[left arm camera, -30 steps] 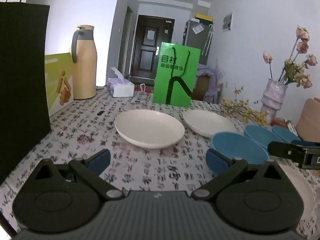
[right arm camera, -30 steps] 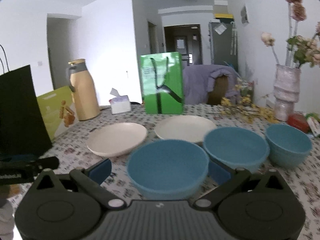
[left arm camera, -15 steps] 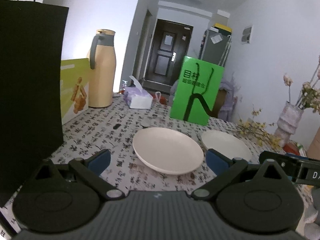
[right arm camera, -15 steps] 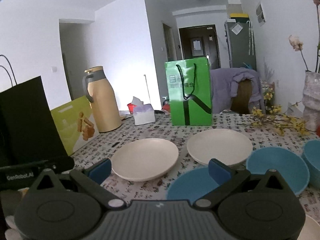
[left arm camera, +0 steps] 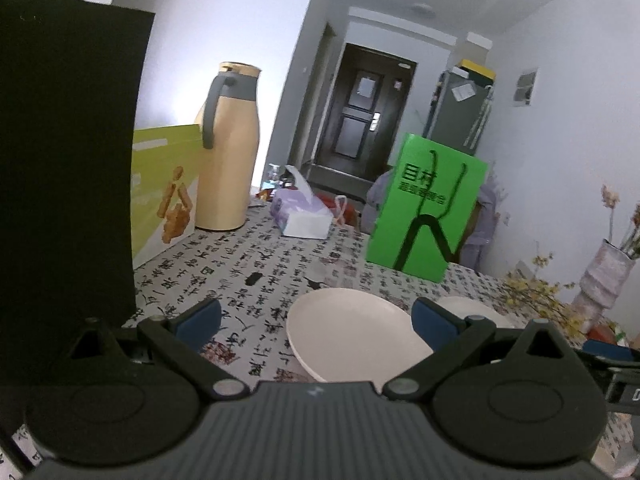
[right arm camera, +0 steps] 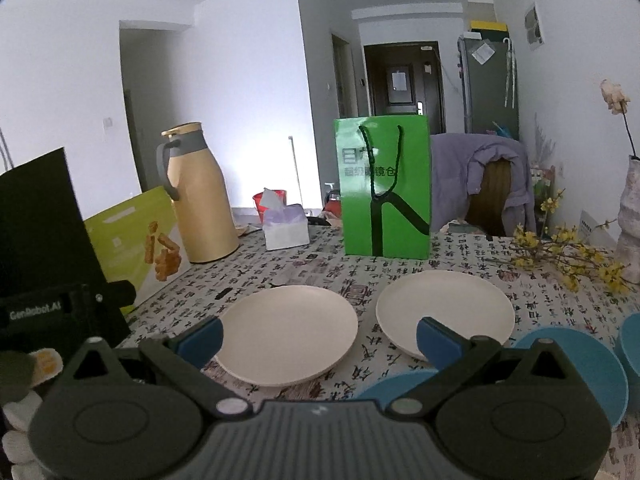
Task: Organize plates and bowls
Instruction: 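Move both grippers toward the two cream plates lying near the green bag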
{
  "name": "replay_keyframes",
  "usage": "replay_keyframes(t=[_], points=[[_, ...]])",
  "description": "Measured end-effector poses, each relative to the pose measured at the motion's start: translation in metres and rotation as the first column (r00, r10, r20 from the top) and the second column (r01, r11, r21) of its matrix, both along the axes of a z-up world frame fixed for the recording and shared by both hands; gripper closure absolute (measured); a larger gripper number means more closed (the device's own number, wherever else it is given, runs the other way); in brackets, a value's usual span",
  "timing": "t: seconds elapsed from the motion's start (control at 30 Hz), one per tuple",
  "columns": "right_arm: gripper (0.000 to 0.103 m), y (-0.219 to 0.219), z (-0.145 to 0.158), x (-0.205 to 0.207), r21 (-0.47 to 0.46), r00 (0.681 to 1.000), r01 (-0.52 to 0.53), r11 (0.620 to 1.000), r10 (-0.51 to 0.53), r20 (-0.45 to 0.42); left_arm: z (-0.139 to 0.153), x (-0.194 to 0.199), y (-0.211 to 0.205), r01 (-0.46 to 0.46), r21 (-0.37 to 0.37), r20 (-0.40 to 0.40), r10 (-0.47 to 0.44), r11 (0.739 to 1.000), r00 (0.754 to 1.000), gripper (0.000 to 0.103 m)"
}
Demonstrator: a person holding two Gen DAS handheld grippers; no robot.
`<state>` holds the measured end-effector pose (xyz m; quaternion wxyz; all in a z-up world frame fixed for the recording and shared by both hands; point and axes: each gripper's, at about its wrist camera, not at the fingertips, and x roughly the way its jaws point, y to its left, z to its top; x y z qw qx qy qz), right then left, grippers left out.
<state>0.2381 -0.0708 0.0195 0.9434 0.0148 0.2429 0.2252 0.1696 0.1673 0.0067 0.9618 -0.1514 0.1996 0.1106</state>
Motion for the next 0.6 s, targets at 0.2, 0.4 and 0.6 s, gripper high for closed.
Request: replay_keyframes(t=[0.2,0.4,0.6], points=[[0.0,0.008,0.005,0.025,-0.015,1.0,0.006,1.0,-0.006,-0.025,-0.002,0.023,0.012,-0.044,-0.015,-0.037,0.044,0.999,0.998,0.0],[0.0,0.015,0.008,0.054,-0.01,0.998,0.015,1.0,-0.015,-0.067,-0.005,0.052,0.019,-0.053,-0.027,-0.095,0.05,0.998,0.994,0.0],[0.0,0.022,0.008,0.076,-0.009,0.996,0.02,1.0,-0.02,-0.088,-0.005,0.073,0.023,-0.038,-0.054,-0.105,0.032,0.998,0.994,0.0]])
